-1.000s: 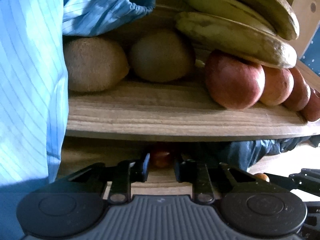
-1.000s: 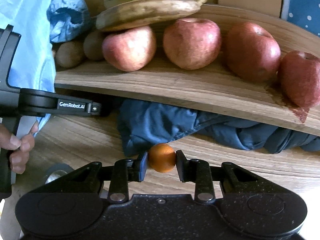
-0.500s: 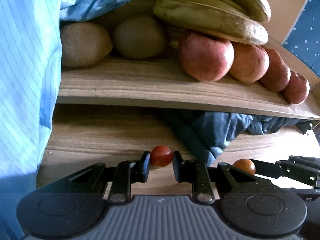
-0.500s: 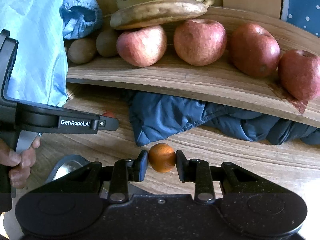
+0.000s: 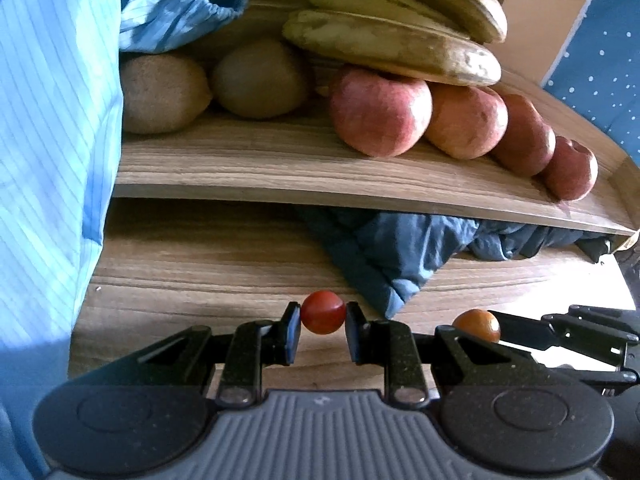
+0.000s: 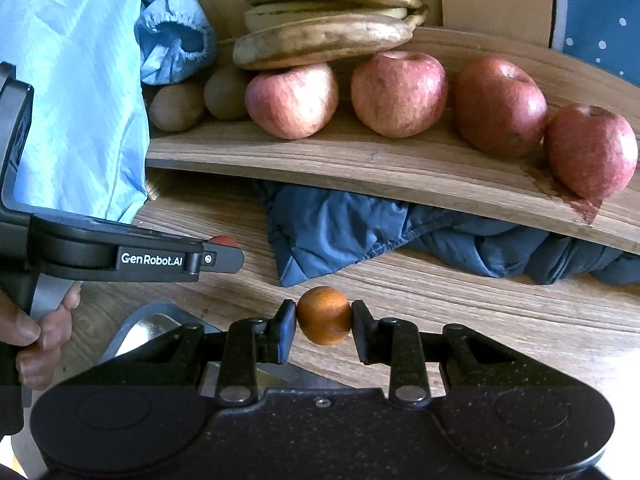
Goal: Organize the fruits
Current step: 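Carry the tangerine and cherry tomato back over the steel tray with both tools, then open right tool over the tray while left tool releases the tomato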
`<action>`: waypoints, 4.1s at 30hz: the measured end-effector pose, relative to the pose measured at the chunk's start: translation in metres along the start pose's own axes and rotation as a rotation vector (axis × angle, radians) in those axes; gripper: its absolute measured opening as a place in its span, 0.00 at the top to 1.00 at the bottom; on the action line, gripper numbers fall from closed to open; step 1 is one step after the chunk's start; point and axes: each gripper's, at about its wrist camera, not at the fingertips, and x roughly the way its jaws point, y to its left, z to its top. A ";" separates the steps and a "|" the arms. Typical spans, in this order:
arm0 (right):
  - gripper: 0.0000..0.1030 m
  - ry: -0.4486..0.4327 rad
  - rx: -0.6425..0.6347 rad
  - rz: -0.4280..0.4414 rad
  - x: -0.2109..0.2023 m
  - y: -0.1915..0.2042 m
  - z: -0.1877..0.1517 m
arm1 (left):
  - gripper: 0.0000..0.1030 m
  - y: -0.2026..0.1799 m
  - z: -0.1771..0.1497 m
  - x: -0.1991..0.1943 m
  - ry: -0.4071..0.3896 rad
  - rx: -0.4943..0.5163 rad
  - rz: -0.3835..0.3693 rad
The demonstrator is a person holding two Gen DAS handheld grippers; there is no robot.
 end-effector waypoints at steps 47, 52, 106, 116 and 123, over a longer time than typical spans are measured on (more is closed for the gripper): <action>0.69 0.013 0.006 0.034 -0.034 0.009 -0.041 | 0.75 -0.032 -0.040 -0.038 -0.001 0.058 -0.042; 0.69 0.012 0.012 0.030 -0.036 0.008 -0.044 | 0.75 -0.032 -0.041 -0.037 -0.006 0.058 -0.049; 0.46 -0.027 0.095 -0.093 -0.057 -0.003 -0.056 | 0.48 -0.024 -0.045 -0.048 0.017 0.028 -0.004; 0.27 -0.069 0.107 -0.116 -0.068 -0.008 -0.054 | 0.20 -0.024 -0.043 -0.059 -0.041 0.004 0.049; 0.18 -0.095 0.122 -0.107 -0.076 -0.013 -0.058 | 0.08 -0.027 -0.048 -0.070 -0.067 -0.017 0.108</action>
